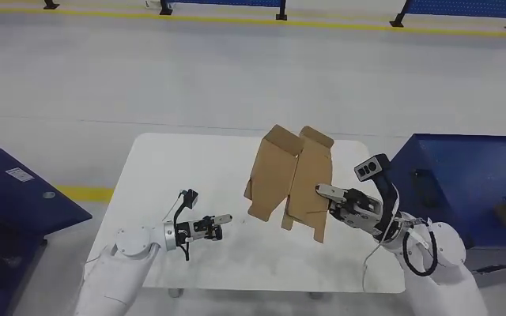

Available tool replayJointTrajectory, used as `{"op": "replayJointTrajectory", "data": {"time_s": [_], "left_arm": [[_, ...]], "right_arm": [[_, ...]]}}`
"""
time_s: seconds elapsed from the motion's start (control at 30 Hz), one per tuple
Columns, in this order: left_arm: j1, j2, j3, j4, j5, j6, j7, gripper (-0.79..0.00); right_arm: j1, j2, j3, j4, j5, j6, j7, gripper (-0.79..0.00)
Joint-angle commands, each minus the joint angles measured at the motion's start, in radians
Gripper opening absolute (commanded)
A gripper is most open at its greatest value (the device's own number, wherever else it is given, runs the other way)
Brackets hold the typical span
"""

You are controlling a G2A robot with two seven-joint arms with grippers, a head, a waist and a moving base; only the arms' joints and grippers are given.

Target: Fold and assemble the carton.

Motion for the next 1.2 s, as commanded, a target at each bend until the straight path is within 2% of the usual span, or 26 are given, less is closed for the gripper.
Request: {"op": "replayJointTrajectory", "data": {"time_s": [0.0, 0.17, 0.33, 0.43, 0.57, 0.7, 0.87, 1.03, 1.1, 1.13, 1.17], "left_arm": [[0.0, 0.0, 0.0, 0.0, 0.0, 0.0, 0.0, 0.0], [0.018, 0.006, -0.039, -0.028, -0.092, 0.071, 0.013, 0.0], [0.037, 0.021, -0.115, -0.114, -0.191, 0.135, 0.011, 0.0], [0.057, 0.029, -0.142, -0.175, -0.209, 0.16, 0.022, 0.0], [0.08, 0.031, -0.131, -0.244, -0.226, 0.19, 0.013, 0.0], [0.096, 0.028, -0.082, -0.296, -0.213, 0.203, 0.005, 0.0], [0.097, 0.022, -0.022, -0.321, -0.195, 0.227, 0.012, 0.0], [0.088, 0.02, 0.006, -0.319, -0.208, 0.235, 0.006, -0.123], [0.086, 0.02, 0.013, -0.318, -0.214, 0.238, 0.0, -0.259], [0.085, 0.02, 0.018, -0.318, -0.215, 0.239, -0.007, -0.44], [0.084, 0.02, 0.02, -0.317, -0.215, 0.237, -0.011, -0.526]], "right_arm": [[0.0, 0.0, 0.0, 0.0, 0.0, 0.0, 0.0, -0.785], [0.003, 0.005, 0.006, 0.022, -0.061, 0.026, -0.018, -0.785], [0.008, 0.02, 0.032, 0.088, -0.177, 0.07, 0.049, -0.785], [0.005, 0.027, 0.038, 0.112, -0.244, 0.063, 0.074, -0.785], [0.002, 0.032, 0.008, 0.141, -0.32, 0.061, 0.082, -0.785], [0.005, 0.033, -0.048, 0.155, -0.376, 0.061, 0.092, -0.785], [0.004, 0.031, -0.113, 0.159, -0.403, 0.051, 0.095, -0.785], [0.005, 0.031, -0.148, 0.161, -0.412, 0.039, 0.093, -0.785], [0.004, 0.031, -0.156, 0.159, -0.419, 0.038, 0.093, -0.785], [0.005, 0.032, -0.159, 0.156, -0.427, 0.033, 0.095, -0.785], [0.005, 0.033, -0.161, 0.154, -0.436, 0.026, 0.094, -0.785]]}}
